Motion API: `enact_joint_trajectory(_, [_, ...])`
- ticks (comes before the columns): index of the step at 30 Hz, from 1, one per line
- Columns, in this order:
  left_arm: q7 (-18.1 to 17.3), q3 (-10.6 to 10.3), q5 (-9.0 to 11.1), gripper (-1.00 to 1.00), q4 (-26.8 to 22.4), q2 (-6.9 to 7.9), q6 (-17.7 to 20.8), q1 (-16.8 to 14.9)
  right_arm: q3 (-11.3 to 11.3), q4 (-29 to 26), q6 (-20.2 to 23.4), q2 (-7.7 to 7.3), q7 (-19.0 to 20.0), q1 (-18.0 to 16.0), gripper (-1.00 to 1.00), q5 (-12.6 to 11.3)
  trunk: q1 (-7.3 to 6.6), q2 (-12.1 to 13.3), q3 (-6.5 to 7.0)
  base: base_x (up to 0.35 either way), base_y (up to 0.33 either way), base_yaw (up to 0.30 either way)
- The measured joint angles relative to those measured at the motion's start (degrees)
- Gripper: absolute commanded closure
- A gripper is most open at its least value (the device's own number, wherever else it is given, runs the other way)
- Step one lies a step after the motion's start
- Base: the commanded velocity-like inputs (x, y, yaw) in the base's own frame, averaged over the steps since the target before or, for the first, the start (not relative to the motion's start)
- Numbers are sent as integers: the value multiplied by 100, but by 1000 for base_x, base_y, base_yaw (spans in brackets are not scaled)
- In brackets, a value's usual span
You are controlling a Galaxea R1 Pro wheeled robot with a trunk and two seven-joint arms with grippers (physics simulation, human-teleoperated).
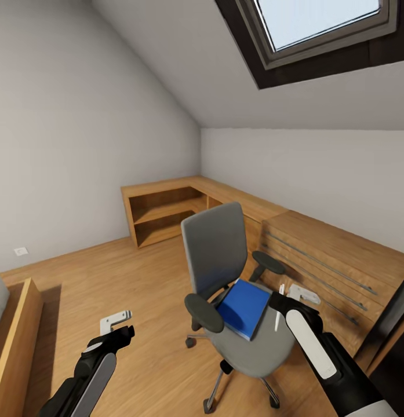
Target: In the bedroom, organize the workspace by keeping the computer under the desk, ensuring the monitor is on the desk, placing the keyboard on the desk next to the monitor, placing the mouse on the desk next to the keyboard, moving the folder from the swivel chair onto the desk next to the mouse, stacking the notebook on top of the folder with the pen on top of the notebook, and positioning the swivel chair next to the desk.
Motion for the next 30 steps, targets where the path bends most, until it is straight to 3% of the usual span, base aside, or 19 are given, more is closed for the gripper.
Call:
enact_joint_trajectory(13, [0,-4,-9,-100,-349,5,-17,28,1,-364,7,-7,-4,196,100,3,-286,522,234,0,0,0])
enact_joint_trajectory(24, [-1,-10,-9,-100,-1557,18,33,656,1,-374,87,-15,0,198,100,4,-527,963,431,0,0,0])
enact_joint_trajectory(30, [-1,-19,-5,-100,-1609,16,49,685,-2,-546,190,-16,2,271,100,4,-659,1204,539,0,0,0])
